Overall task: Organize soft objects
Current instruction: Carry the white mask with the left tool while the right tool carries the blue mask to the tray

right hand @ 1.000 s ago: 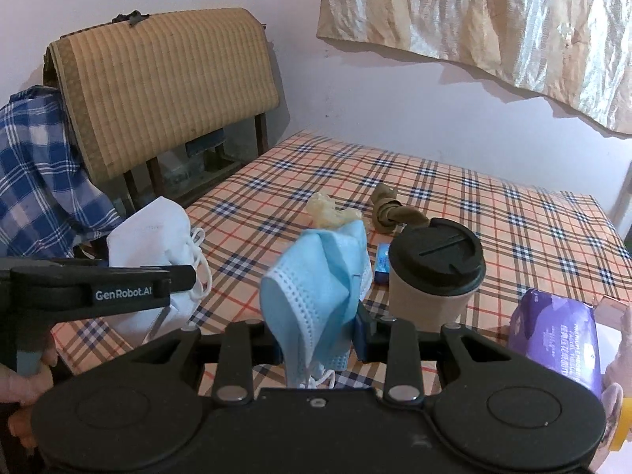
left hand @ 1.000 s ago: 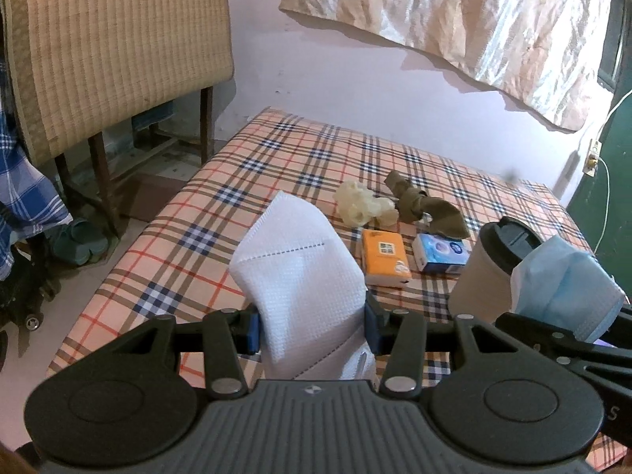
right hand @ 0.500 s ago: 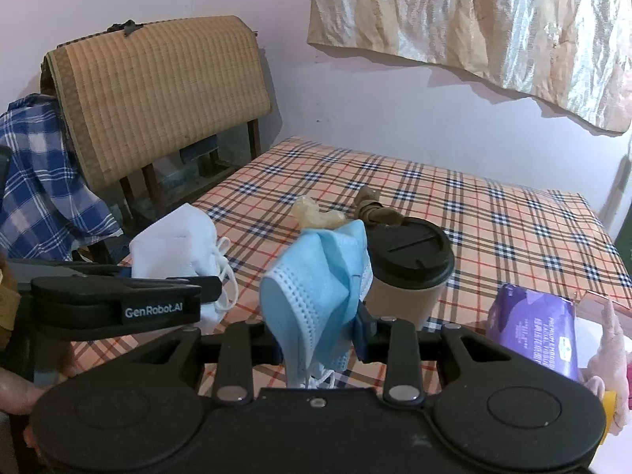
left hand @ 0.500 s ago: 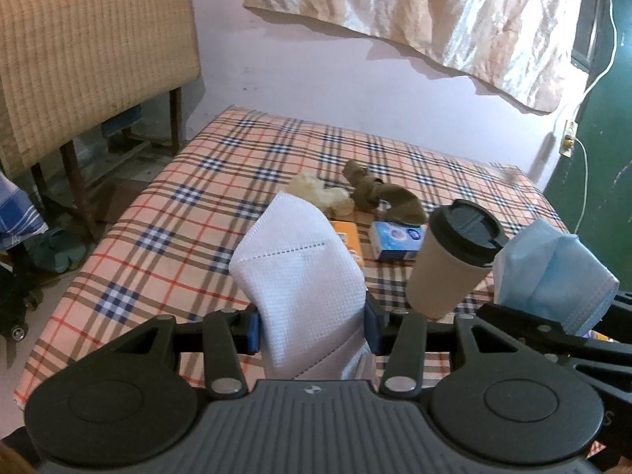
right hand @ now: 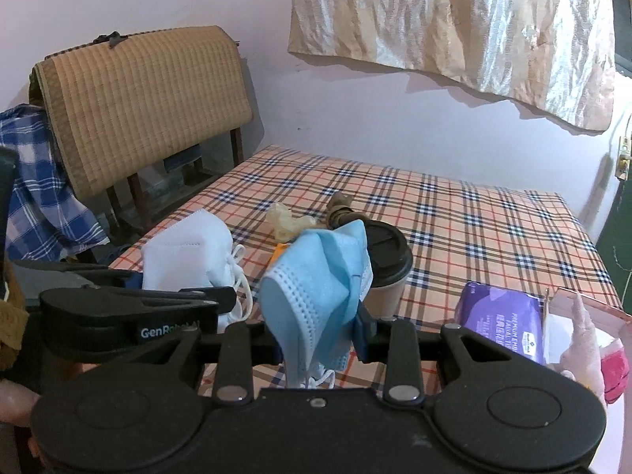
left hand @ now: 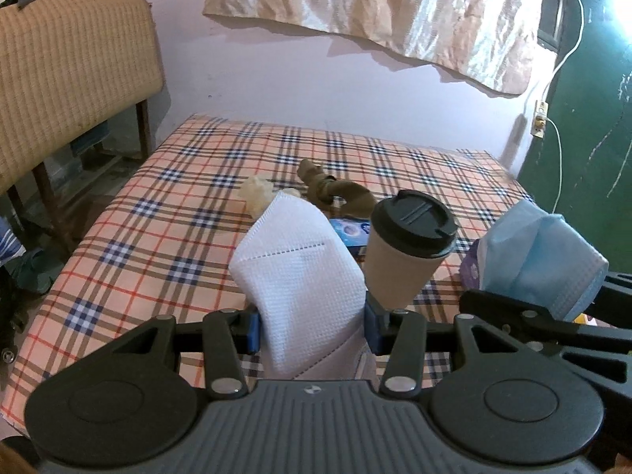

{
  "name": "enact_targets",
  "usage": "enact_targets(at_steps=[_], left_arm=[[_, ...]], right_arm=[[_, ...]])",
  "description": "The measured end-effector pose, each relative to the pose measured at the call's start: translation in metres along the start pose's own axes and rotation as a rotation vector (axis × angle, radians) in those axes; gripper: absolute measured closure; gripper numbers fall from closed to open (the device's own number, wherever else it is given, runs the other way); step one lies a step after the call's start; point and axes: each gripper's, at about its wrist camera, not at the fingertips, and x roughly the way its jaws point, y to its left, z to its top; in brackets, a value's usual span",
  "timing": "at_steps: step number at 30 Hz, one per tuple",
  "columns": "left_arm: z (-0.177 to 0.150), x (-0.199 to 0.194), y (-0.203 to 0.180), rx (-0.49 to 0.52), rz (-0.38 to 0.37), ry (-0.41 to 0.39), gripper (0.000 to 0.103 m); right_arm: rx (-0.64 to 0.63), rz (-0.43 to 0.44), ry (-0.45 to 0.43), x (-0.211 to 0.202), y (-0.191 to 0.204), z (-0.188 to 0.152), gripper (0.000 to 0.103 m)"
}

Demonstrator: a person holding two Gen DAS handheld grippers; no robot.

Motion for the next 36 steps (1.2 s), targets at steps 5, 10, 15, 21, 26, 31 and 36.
enact_targets(at_steps=[5,10,15,21,26,31,36], left_arm=[[0.0,0.0,-0.007,0.011,-0.014,0.002,0.055],[-0.002,0.001,-0.013,0.018,-0.024,0.007,0.055],[-0.004,0.003,-0.015,0.021,-0.033,0.015,0.055],[-0.006,0.002,-0.021,0.03,-0.044,0.016,0.055],[-0.007,0.003,-0.024,0.032,-0.057,0.023,0.055],[-0.007,0.004,-0.029,0.041,-0.068,0.024,0.055],[-0.007,0.005,-0.035,0.049,-0.083,0.028,0.055]], right_arm=[[0.011,-0.007,-0.006,-0.005,-0.007,-0.001,0.064],[0.019,-0.019,-0.007,-0.008,-0.013,-0.004,0.064],[0.031,-0.03,-0.006,-0.012,-0.02,-0.007,0.064],[0.046,-0.045,-0.007,-0.017,-0.028,-0.01,0.064],[0.055,-0.055,-0.005,-0.02,-0.035,-0.014,0.064],[0.068,-0.07,-0.005,-0.023,-0.042,-0.017,0.064],[0.081,-0.085,-0.005,-0.026,-0.049,-0.02,0.064]])
